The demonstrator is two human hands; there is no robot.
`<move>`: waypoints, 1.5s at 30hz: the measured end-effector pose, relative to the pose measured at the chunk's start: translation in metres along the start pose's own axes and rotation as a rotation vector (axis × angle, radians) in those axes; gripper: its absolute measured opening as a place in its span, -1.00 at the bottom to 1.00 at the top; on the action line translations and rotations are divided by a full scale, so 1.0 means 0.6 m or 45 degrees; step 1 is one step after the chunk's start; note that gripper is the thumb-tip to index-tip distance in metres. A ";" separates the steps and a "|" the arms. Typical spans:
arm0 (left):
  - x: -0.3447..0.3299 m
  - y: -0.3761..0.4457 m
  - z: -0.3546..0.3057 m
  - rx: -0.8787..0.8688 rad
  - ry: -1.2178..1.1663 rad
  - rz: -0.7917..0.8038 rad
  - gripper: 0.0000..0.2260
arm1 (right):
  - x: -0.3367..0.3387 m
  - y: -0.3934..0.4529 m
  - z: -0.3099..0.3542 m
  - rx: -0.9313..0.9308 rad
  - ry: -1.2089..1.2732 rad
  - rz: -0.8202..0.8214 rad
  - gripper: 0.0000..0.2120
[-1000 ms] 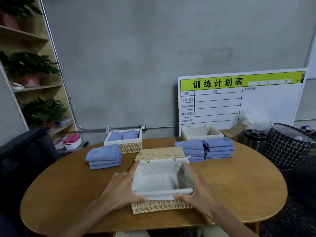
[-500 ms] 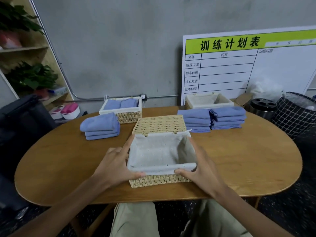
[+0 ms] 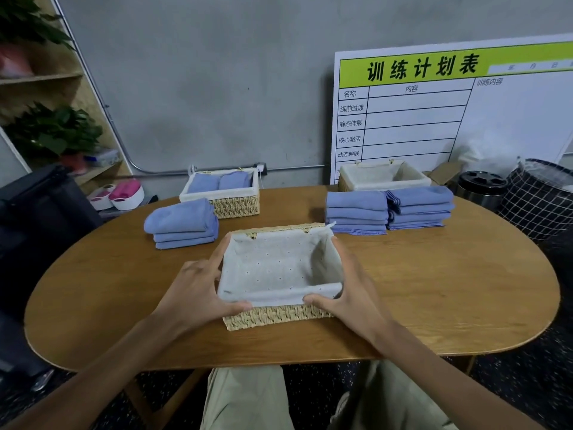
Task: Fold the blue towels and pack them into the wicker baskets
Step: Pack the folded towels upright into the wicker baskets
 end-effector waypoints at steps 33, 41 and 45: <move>-0.218 0.614 -0.264 -0.278 0.003 0.578 -0.67 | 0.059 0.191 -0.300 -0.062 -0.697 -0.032 -0.34; -0.173 0.577 -0.294 -0.274 -0.199 0.436 -0.68 | 0.067 0.189 -0.296 -0.107 -0.567 -0.017 -0.29; -0.075 0.518 -0.319 -0.364 -0.467 0.145 -0.62 | 0.120 0.176 -0.254 -0.245 0.211 -0.284 -0.35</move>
Point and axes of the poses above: each hand's wrist, its own y-axis towards the middle knuckle, its own x-axis out of the back of the hand, z = x × y, the point moved 8 cm from there along y, towards the middle knuckle
